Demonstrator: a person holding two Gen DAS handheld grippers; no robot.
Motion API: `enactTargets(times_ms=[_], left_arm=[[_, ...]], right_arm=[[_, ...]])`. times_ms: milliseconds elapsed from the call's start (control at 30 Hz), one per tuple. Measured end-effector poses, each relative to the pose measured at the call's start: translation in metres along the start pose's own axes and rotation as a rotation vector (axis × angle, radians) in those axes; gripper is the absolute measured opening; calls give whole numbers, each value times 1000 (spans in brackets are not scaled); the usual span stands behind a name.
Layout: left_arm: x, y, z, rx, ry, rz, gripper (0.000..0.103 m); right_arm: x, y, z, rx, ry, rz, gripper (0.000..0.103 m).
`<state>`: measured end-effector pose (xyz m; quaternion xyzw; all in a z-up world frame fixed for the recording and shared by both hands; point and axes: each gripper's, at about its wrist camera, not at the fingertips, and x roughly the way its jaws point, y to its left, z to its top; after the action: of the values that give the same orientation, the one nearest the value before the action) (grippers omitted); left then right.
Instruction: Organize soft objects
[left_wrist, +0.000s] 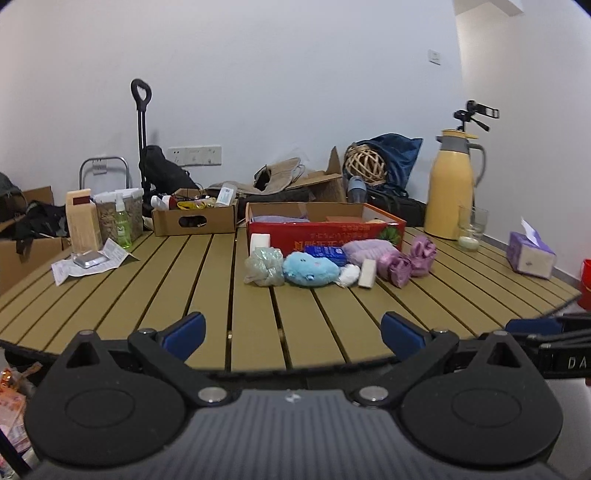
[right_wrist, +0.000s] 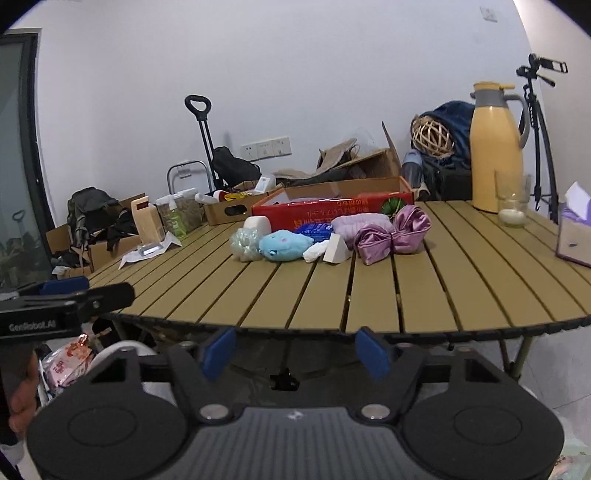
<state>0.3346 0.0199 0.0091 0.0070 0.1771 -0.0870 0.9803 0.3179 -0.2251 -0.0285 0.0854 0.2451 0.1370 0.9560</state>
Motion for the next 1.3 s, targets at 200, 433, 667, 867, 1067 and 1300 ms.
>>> enactTargets(times_ms=[200, 433, 667, 867, 1067, 1300], left_arm=[[70, 9, 22, -6, 32, 2, 86], [151, 14, 41, -12, 89, -5, 72], [211, 22, 56, 0, 100, 69, 70], [253, 31, 54, -19, 147, 95, 68], [262, 42, 48, -99, 174, 34, 41], [256, 52, 48, -168, 159, 33, 38]], right_arm=[[60, -3, 30, -20, 8, 14, 52], [141, -12, 68, -18, 33, 17, 39], [212, -29, 93, 23, 103, -24, 34], [246, -45, 94, 71, 129, -37, 36], [253, -54, 90, 102, 125, -29, 26], [250, -56, 88, 104, 118, -19, 22]])
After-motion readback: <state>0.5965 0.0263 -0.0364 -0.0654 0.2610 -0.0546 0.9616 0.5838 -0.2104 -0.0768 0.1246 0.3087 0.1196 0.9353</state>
